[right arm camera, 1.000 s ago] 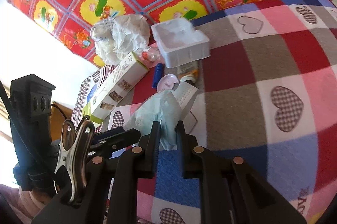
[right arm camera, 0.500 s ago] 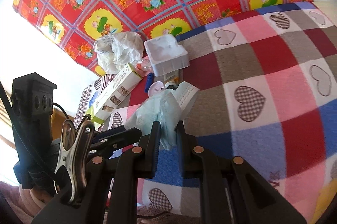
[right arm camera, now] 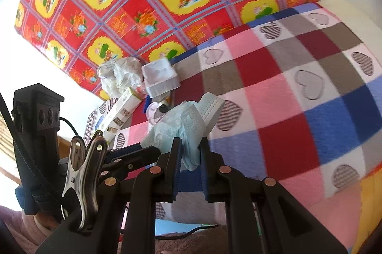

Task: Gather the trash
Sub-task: 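Lift the light blue face mask off the blanket with both tools, then carry the face mask with both tools over the red bucket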

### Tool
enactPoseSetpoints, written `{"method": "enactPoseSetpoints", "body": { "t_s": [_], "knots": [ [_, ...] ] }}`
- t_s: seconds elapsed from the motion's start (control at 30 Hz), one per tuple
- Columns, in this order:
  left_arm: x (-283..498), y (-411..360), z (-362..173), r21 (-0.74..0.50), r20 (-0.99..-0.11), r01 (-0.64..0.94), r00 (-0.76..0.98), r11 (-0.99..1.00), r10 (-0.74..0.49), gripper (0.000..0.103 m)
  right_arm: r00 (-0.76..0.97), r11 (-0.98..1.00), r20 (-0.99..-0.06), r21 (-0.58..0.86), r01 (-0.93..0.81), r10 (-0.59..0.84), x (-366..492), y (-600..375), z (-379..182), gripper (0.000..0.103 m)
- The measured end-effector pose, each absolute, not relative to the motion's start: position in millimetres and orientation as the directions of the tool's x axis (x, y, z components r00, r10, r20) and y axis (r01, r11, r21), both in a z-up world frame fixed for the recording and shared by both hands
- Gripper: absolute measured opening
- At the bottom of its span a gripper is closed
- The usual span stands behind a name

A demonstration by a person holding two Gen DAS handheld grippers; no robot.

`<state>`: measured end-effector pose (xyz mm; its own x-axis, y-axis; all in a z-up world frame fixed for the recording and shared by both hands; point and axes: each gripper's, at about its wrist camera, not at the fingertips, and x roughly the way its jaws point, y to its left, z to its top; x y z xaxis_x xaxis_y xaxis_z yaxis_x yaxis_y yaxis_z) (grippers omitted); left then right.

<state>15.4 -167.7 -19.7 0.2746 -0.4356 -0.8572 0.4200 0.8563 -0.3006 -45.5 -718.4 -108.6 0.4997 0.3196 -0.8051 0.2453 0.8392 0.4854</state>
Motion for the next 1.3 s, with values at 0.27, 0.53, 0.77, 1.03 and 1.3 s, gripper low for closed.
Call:
{"method": "enactPoseSetpoints", "body": {
  "t_s": [0.27, 0.53, 0.77, 1.03, 1.3],
  "knots": [
    [3, -209, -12, -0.297, -0.855, 0.459, 0.263, 0.837, -0.447, 0.021, 0.527, 0.833, -0.802, 0.477, 0.281, 0.281, -72, -752, -99, 0.016],
    [-12, -250, -11, -0.294, -0.854, 0.475, 0.260, 0.830, -0.451, 0.021, 0.543, 0.830, -0.799, 0.471, 0.299, 0.258, -96, -786, -92, 0.016],
    [-32, -288, -18, -0.300, -0.853, 0.470, 0.258, 0.830, -0.454, 0.021, 0.541, 0.831, -0.803, 0.465, 0.305, 0.251, -117, -820, -91, 0.016],
    [-44, -328, -23, -0.304, -0.852, 0.477, 0.250, 0.824, -0.459, 0.021, 0.544, 0.831, -0.805, 0.459, 0.315, 0.238, -139, -857, -90, 0.016],
    [-46, -367, -20, -0.290, -0.859, 0.535, 0.219, 0.793, -0.462, 0.021, 0.566, 0.804, -0.798, 0.467, 0.367, 0.205, -160, -892, -88, 0.016]
  ]
}}
